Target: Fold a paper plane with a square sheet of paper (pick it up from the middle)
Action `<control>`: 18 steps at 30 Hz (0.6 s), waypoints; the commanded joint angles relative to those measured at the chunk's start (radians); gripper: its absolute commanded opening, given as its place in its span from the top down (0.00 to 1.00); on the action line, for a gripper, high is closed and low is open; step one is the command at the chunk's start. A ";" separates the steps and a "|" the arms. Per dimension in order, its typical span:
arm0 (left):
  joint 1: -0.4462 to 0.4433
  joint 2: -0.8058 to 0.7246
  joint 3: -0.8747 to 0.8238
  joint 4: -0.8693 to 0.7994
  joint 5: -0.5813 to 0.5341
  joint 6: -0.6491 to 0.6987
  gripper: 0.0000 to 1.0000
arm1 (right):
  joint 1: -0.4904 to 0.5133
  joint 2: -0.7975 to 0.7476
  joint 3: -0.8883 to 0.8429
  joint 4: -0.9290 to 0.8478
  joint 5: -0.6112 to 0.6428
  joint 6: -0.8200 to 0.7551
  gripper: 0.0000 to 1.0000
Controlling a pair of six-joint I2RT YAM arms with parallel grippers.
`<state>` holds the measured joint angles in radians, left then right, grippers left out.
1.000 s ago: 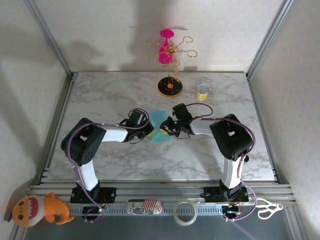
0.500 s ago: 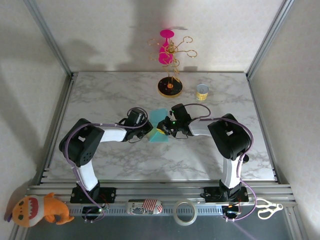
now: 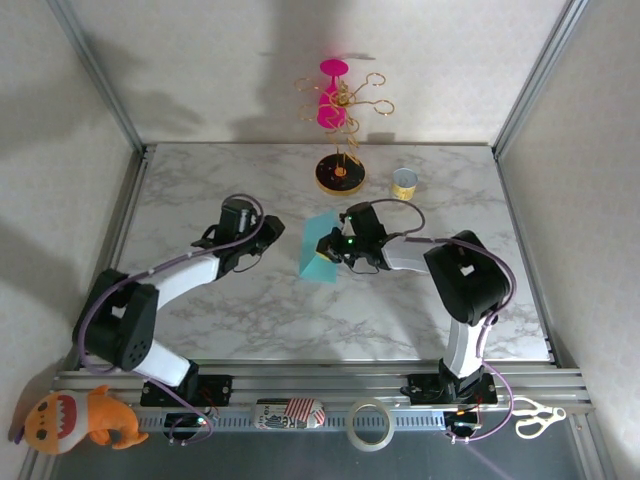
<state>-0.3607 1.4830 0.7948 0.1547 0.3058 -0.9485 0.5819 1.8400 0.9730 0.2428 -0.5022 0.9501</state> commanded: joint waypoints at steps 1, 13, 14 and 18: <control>0.028 -0.080 -0.019 -0.057 0.071 0.047 0.68 | -0.034 -0.091 0.007 0.077 -0.074 -0.116 1.00; 0.002 -0.157 -0.101 0.223 0.316 -0.024 0.14 | -0.088 -0.147 0.034 0.245 -0.329 -0.100 1.00; -0.007 -0.150 -0.103 0.238 0.325 -0.026 0.12 | -0.088 -0.148 0.034 0.265 -0.342 -0.084 1.00; -0.044 -0.117 -0.090 0.290 0.362 -0.026 0.07 | -0.088 -0.143 0.035 0.324 -0.380 -0.037 0.99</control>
<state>-0.3809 1.3518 0.6998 0.3408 0.5987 -0.9661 0.4995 1.7100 0.9855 0.4808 -0.8146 0.8749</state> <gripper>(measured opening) 0.926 0.062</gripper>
